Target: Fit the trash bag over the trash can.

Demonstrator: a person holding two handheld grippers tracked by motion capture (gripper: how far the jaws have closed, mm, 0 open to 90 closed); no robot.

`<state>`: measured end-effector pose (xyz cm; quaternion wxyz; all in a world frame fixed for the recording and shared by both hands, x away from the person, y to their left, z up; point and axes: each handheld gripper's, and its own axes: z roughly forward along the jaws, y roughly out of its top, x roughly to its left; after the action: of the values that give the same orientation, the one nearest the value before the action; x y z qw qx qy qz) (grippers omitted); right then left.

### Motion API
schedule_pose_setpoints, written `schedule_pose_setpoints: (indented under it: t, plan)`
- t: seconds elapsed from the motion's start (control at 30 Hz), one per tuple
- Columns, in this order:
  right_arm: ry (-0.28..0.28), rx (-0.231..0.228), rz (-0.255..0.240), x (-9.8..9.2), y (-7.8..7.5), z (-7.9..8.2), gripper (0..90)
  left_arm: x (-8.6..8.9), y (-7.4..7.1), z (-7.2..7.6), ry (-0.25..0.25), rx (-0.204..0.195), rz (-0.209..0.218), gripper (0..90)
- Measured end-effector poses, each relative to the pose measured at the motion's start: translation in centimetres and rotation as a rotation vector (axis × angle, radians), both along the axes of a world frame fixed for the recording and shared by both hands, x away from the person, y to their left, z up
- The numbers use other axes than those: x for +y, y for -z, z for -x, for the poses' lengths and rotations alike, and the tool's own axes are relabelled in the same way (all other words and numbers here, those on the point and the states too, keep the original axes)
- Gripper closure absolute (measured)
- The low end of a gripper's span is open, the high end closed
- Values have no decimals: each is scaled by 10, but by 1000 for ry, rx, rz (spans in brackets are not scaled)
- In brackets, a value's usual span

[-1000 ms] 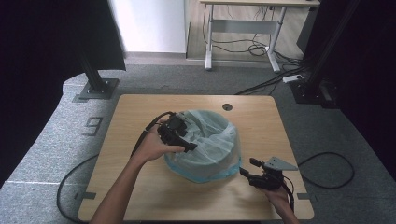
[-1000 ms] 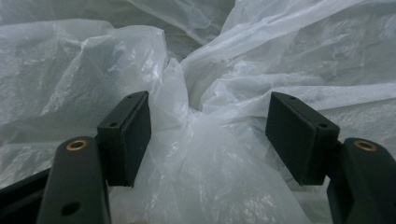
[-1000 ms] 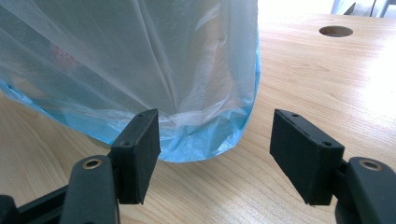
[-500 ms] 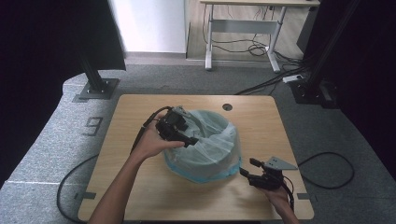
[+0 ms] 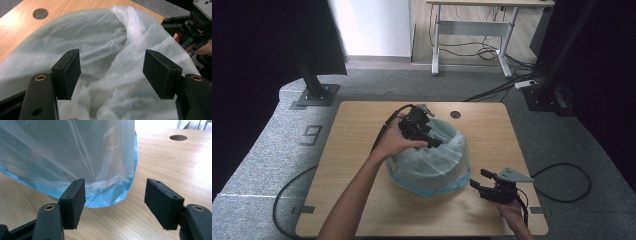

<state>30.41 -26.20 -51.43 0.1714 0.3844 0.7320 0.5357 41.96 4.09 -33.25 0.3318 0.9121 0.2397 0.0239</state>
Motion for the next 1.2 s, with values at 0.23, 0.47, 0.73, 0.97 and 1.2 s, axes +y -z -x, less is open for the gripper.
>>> schedule_pose_setpoints:
  t: [0.23,0.47,0.73,0.97,1.2]
  plan:
    - [0,5,-11,-1,-1,0,324,-24,10,-15,6,35,-58,302]
    - [1,10,-10,-3,0,0,324,-33,22,-25,-5,72,-101,298]
    - [1,18,-4,-3,1,-1,324,-42,31,-29,5,92,-154,298]
    - [3,19,-4,-4,1,-1,324,-48,36,-32,5,102,-168,297]
    - [11,21,-8,-6,1,-1,324,-36,25,-26,-6,65,-125,294]
